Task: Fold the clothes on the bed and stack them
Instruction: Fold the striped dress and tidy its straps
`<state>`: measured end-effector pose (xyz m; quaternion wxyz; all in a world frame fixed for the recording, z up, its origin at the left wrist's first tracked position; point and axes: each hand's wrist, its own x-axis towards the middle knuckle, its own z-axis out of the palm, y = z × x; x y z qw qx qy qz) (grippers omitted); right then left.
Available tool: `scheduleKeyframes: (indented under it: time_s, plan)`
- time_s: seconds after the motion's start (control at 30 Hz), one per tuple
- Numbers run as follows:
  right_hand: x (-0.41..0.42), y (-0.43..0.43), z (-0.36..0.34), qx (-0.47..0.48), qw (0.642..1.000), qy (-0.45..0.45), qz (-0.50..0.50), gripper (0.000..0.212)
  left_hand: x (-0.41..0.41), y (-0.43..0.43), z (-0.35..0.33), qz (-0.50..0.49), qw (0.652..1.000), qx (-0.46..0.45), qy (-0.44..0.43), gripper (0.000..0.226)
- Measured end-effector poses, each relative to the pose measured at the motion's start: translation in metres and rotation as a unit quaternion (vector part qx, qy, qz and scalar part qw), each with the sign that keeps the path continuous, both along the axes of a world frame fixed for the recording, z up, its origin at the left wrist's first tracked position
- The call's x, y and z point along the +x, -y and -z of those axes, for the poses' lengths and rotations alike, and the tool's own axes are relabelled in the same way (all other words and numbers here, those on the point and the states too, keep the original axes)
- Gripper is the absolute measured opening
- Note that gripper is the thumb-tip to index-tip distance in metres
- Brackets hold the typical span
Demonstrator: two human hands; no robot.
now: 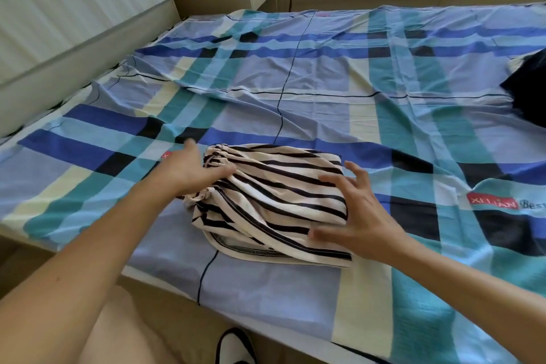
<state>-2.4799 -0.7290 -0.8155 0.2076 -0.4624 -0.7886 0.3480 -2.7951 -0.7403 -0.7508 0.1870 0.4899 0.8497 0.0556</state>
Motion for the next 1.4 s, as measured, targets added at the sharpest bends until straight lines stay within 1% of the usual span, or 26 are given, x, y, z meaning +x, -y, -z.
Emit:
scheduleKeyframes:
  time_s: [0.03,0.07,0.1,0.17,0.2,0.23,0.3,0.4,0.47,0.5,0.6,0.67,0.73,0.8,0.87,0.97,1.03,1.07,1.13,1.17,1.2,1.23,1.27,1.3,1.37,1.4]
  plan:
    - [0.000,-0.001,0.000,-0.018,0.999,-0.028,0.026,0.083,-0.002,0.004,0.004,-0.018,0.997,-0.049,0.061,0.086]
    - [0.000,-0.004,0.000,-0.038,0.997,-0.055,0.049,0.071,-0.004,0.006,0.010,-0.034,0.989,-0.070,0.129,0.079]
    - [-0.001,-0.006,0.000,-0.063,0.993,-0.076,0.065,0.058,-0.006,0.008,0.013,-0.044,0.980,-0.068,0.183,0.073]
    - [-0.001,-0.011,-0.001,-0.123,0.982,-0.122,0.071,0.032,-0.006,0.010,0.019,-0.059,0.962,-0.028,0.264,0.064]
    - [-0.001,-0.012,-0.003,-0.159,0.974,-0.145,0.064,0.024,-0.004,0.010,0.022,-0.065,0.950,-0.008,0.306,0.060]
    - [-0.003,-0.013,-0.007,-0.188,0.967,-0.163,0.054,0.023,-0.002,0.012,0.023,-0.075,0.933,0.004,0.353,0.056]
    - [-0.002,-0.017,-0.010,-0.236,0.952,-0.187,0.053,0.032,0.002,0.010,0.026,-0.088,0.900,0.006,0.426,0.051]
    - [-0.005,-0.023,-0.021,-0.312,0.921,-0.230,0.033,0.051,0.003,0.008,0.023,-0.100,0.866,-0.008,0.490,0.037]
    - [-0.015,-0.028,-0.027,-0.330,0.908,-0.258,0.021,0.068,0.000,0.008,0.019,-0.093,0.847,-0.023,0.523,0.029]
    - [-0.022,-0.028,-0.033,-0.333,0.901,-0.277,0.013,0.071,-0.004,0.008,0.017,-0.088,0.841,-0.021,0.534,0.024]
    - [-0.044,-0.033,-0.048,-0.332,0.883,-0.331,-0.004,0.063,-0.022,0.002,0.005,-0.082,0.827,0.018,0.557,0.018]
    - [-0.065,-0.037,-0.055,-0.326,0.879,-0.348,-0.003,0.063,-0.047,-0.001,-0.010,-0.075,0.823,0.041,0.562,0.017]
    - [-0.095,-0.043,-0.061,-0.302,0.887,-0.350,0.002,0.063,-0.081,-0.005,-0.030,-0.076,0.837,0.061,0.539,0.019]
    - [-0.136,-0.048,-0.065,-0.286,0.890,-0.355,-0.008,0.056,-0.121,-0.008,-0.051,-0.094,0.862,0.082,0.492,0.020]
    - [-0.184,-0.048,-0.066,-0.282,0.884,-0.372,-0.011,0.053,-0.163,-0.014,-0.069,-0.110,0.889,0.094,0.434,0.011]
    - [-0.262,-0.044,-0.060,-0.284,0.868,-0.408,0.003,0.059,-0.220,-0.018,-0.085,-0.144,0.919,0.107,0.350,0.006]
    - [-0.305,-0.042,-0.046,-0.287,0.862,-0.419,0.005,0.060,-0.253,-0.017,-0.080,-0.170,0.931,0.104,0.305,0.013]
    - [-0.321,-0.040,-0.038,-0.285,0.867,-0.408,0.002,0.060,-0.267,-0.015,-0.072,-0.187,0.937,0.096,0.280,0.019]
    - [-0.342,-0.035,-0.017,-0.264,0.905,-0.333,-0.008,0.064,-0.291,-0.010,-0.046,-0.210,0.951,0.064,0.219,0.020]
    - [-0.346,-0.033,-0.007,-0.249,0.930,-0.270,-0.016,0.068,-0.300,-0.007,-0.029,-0.211,0.962,0.034,0.167,0.010]
    - [-0.348,-0.031,0.000,-0.229,0.952,-0.203,-0.023,0.071,-0.307,-0.004,-0.013,-0.206,0.973,0.005,0.108,0.010]
    - [-0.347,-0.031,0.004,-0.199,0.968,-0.151,-0.022,0.072,-0.314,-0.003,0.002,-0.194,0.980,-0.006,0.032,0.032]
    - [-0.348,-0.032,0.006,-0.156,0.981,-0.115,-0.017,0.073,-0.314,-0.002,0.013,-0.171,0.984,0.021,-0.045,0.050]
    - [-0.349,-0.032,0.004,-0.095,0.992,-0.085,-0.012,0.073,-0.310,-0.003,0.017,-0.130,0.983,0.086,-0.097,0.058]
    - [-0.356,-0.030,-0.004,0.063,0.998,-0.032,0.007,0.077,-0.291,-0.007,0.018,0.013,0.959,0.234,-0.160,0.056]
    - [-0.360,-0.029,-0.008,0.122,0.992,-0.020,0.004,0.080,-0.284,-0.008,0.018,0.086,0.950,0.251,-0.163,0.057]
